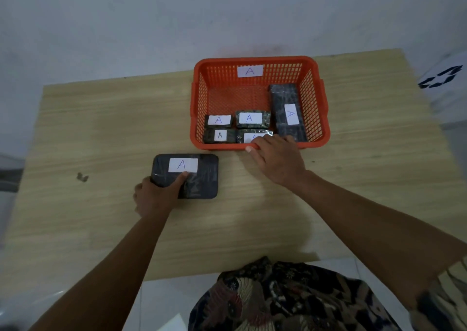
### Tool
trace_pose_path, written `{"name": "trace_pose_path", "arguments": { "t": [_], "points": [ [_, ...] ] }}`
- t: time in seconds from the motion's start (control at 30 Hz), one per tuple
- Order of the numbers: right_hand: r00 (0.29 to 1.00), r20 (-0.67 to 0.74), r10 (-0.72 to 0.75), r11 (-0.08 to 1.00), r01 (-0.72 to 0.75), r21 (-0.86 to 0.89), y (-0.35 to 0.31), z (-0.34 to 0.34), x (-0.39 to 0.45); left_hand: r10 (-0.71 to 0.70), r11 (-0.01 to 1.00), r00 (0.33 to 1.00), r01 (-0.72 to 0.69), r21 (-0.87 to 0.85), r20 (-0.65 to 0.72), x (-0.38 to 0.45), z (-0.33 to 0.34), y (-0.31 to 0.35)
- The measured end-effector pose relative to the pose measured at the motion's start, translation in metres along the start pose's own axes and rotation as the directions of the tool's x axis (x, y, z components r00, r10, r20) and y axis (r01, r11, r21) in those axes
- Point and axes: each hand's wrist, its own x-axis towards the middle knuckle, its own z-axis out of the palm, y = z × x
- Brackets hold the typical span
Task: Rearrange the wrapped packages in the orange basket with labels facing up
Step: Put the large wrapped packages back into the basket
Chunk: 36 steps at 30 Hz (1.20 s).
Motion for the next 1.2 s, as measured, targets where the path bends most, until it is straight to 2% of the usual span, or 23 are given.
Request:
{"name": "trace_pose_path", "arguments": {
  "t": [0.2, 0.3, 0.37, 0.5, 0.63, 0.77, 0.83, 1.03, 1.2],
  "points": [
    [1.000, 0.000, 0.001, 1.000, -0.001, 0.010, 0.001, 0.002, -0.001, -0.013, 0.966, 1.000, 0.016, -0.257, 0.014, 0.001, -0.003, 0.004],
    [1.000, -0.014, 0.003, 1.000, -0.002, 0.019, 0.001, 0.003, -0.002, 0.077, 0.954, 0.996, -0.061, -0.293, 0.043, 0.003, -0.015, 0.003],
    [1.000, -0.012, 0.001, 1.000, -0.001, 0.014, 0.002, 0.005, -0.002, 0.148, 0.940, 0.981, -0.102, -0.326, 0.122, 0.006, -0.026, 0.002],
    [1.000, -0.014, 0.000, 1.000, 0.000, -0.014, 0.002, 0.005, -0.002, 0.247, 0.843, 0.946, -0.103, -0.527, 0.211, 0.005, -0.053, 0.011],
    [1.000, -0.015, -0.002, 0.999, 0.001, -0.054, 0.001, 0.001, -0.002, 0.285, 0.743, 0.945, -0.112, -0.660, 0.160, 0.001, -0.068, 0.044],
    [0.999, 0.029, 0.026, 0.995, -0.023, -0.097, 0.005, -0.003, -0.001, 0.292, 0.690, 0.943, -0.091, -0.718, 0.161, 0.003, -0.059, 0.093],
    [0.999, -0.010, 0.048, 0.993, -0.049, -0.109, 0.012, -0.006, -0.002, 0.279, 0.678, 0.944, -0.064, -0.732, 0.175, 0.006, -0.046, 0.117],
    [0.998, -0.050, -0.042, 0.991, 0.035, -0.132, 0.034, -0.008, -0.003, 0.319, 0.755, 0.938, -0.167, -0.634, 0.133, 0.020, -0.005, 0.174],
    [0.987, -0.141, -0.081, 0.989, 0.062, -0.138, 0.038, 0.000, -0.005, 0.334, 0.798, 0.921, -0.163, -0.581, 0.200, 0.038, 0.020, 0.213]
  ]
}}
